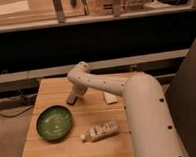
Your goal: Push the eraser across the table
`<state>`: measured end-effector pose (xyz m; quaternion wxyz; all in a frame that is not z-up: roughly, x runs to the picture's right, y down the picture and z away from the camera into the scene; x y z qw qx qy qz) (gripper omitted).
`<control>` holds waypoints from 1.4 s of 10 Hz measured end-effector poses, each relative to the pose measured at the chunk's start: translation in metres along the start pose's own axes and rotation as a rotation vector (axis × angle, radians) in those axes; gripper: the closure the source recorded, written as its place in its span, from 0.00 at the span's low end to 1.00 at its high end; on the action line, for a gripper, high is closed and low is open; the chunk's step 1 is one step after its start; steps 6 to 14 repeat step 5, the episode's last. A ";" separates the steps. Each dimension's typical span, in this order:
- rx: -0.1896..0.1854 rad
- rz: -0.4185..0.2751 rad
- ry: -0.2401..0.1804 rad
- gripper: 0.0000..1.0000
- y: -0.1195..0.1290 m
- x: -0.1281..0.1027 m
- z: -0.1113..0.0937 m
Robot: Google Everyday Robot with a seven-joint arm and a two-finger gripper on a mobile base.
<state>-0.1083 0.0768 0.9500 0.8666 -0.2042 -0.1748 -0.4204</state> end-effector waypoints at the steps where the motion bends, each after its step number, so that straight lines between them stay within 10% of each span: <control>1: 0.000 -0.028 -0.005 0.97 -0.007 -0.009 0.002; 14: -0.004 -0.114 -0.017 0.97 -0.025 -0.031 0.007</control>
